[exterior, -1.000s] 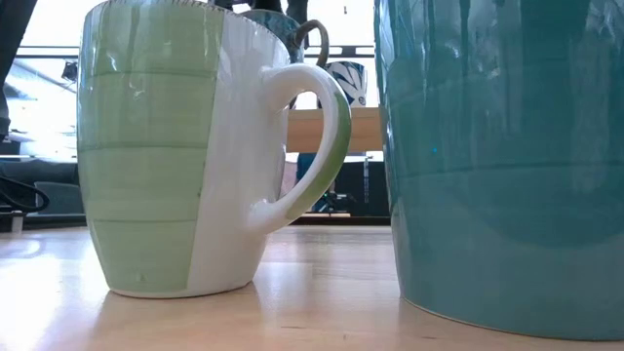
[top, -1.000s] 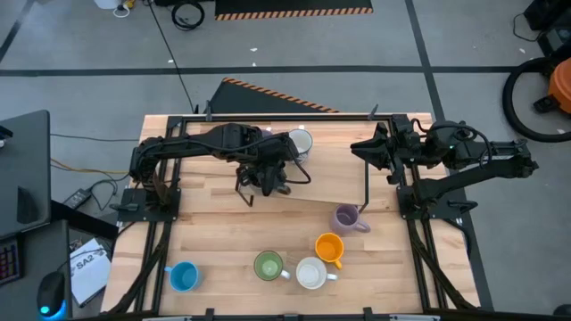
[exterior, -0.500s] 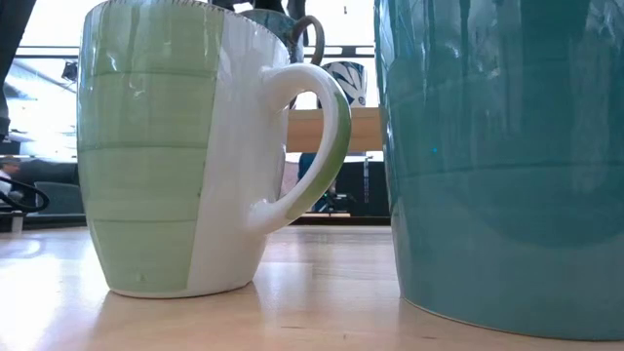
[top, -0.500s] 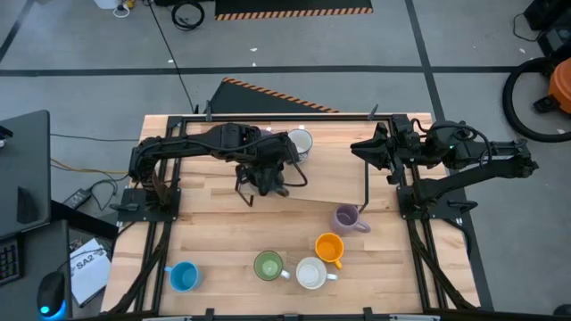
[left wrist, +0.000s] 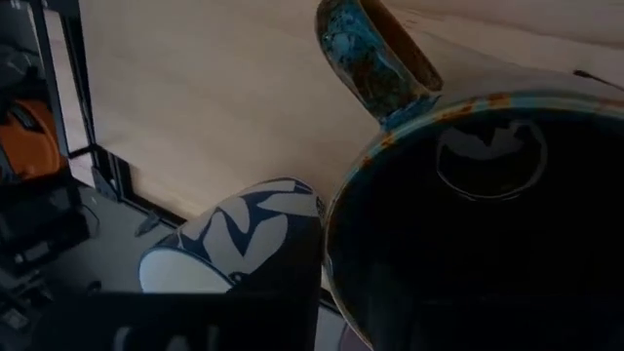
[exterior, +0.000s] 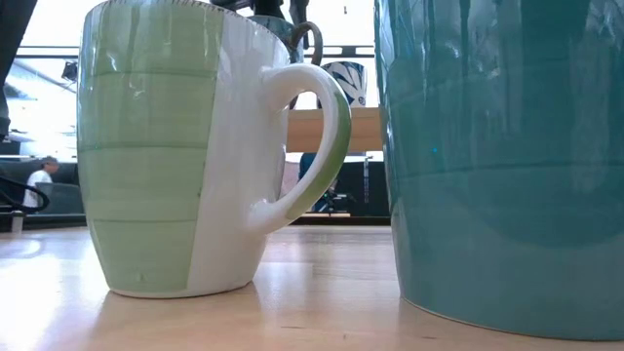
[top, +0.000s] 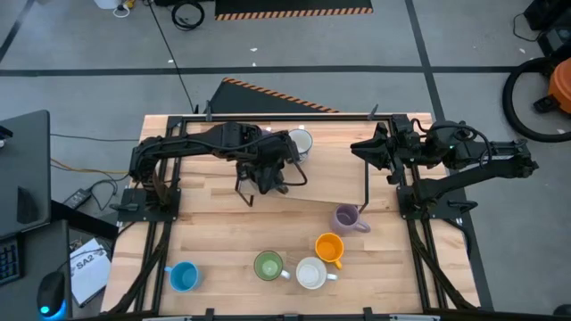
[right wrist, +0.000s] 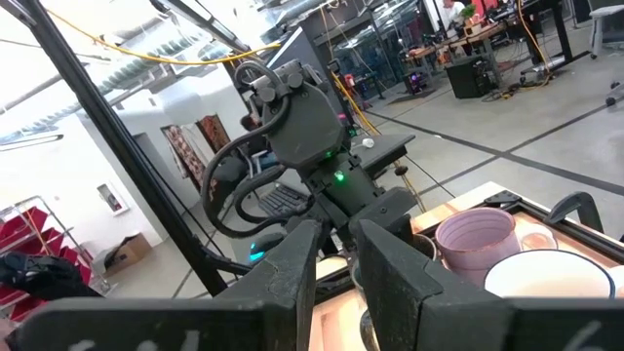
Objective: Place coffee mugs
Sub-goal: Put the green and brown mug on the shelf
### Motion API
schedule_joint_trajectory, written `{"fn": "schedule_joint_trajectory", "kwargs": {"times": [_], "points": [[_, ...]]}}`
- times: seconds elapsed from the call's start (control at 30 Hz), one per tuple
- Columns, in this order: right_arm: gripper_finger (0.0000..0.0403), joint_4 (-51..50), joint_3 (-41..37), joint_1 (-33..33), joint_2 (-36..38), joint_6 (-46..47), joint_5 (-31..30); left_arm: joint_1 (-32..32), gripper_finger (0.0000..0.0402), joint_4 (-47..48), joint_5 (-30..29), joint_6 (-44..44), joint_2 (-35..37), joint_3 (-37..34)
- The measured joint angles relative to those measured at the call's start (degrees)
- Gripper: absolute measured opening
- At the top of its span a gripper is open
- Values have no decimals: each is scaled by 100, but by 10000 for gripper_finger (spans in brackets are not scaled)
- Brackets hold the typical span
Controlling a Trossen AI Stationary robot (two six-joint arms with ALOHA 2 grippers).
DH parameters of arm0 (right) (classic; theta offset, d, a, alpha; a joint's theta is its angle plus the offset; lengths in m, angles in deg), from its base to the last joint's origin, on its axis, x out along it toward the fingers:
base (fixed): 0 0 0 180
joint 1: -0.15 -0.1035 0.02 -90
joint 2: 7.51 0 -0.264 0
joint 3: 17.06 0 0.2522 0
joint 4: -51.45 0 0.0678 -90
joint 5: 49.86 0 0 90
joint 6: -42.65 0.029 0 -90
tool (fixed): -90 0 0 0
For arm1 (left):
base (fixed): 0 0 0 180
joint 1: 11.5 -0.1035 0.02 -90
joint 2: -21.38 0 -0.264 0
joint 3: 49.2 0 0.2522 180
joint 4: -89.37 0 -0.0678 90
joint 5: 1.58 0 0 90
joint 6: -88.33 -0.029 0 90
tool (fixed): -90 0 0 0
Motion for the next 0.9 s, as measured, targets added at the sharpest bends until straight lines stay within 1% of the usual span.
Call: {"fn": "schedule_joint_trajectory", "kwargs": {"times": [0.2,0.43,0.63,0.73,0.9], "points": [[86,0,0,0,0,0,0,2,87,-71,-2,558,-10,-7],[86,0,0,0,0,0,0,4,122,-110,15,662,-11,-7],[86,0,0,0,0,20,0,15,160,-111,13,883,-11,-7],[86,0,0,0,1,20,0,59,175,-105,-105,1043,-11,-7],[86,0,0,0,0,20,0,123,182,-80,-217,1271,-9,-7]]}}
